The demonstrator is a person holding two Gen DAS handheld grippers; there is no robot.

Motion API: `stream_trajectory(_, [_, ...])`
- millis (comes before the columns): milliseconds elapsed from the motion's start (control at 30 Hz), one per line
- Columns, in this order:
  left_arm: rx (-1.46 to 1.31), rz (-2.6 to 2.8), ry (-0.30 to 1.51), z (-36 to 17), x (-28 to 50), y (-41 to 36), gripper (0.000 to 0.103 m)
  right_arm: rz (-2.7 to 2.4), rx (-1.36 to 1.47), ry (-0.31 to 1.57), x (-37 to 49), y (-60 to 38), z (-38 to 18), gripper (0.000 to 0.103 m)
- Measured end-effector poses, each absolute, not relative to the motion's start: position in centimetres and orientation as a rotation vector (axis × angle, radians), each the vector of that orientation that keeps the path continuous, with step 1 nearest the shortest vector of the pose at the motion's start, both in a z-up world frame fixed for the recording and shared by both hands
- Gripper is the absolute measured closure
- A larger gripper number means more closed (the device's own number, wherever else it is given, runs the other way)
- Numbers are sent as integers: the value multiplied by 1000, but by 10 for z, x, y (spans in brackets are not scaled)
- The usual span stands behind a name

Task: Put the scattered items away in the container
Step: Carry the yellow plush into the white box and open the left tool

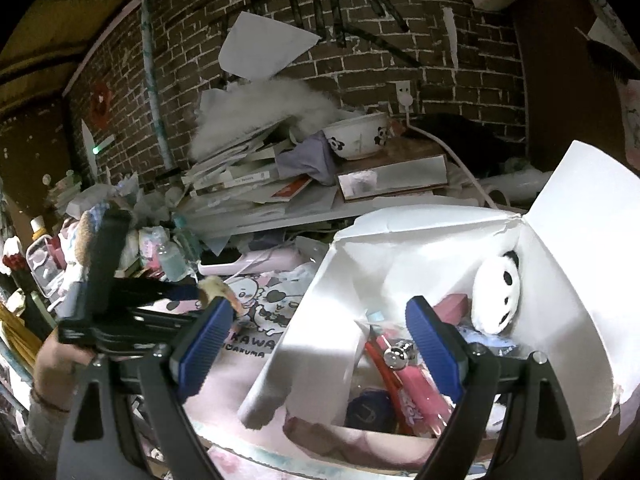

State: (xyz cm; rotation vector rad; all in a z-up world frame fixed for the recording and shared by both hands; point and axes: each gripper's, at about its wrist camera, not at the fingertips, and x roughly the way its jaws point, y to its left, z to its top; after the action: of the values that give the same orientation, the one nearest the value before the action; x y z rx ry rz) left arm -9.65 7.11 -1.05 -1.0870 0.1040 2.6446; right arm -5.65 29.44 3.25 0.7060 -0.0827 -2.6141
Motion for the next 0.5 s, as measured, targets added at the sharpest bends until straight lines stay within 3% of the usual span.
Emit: stream_trajectory(500, [-920,2653,153,40,-47,82,49,-2691,709,-114,-57,306,32,16])
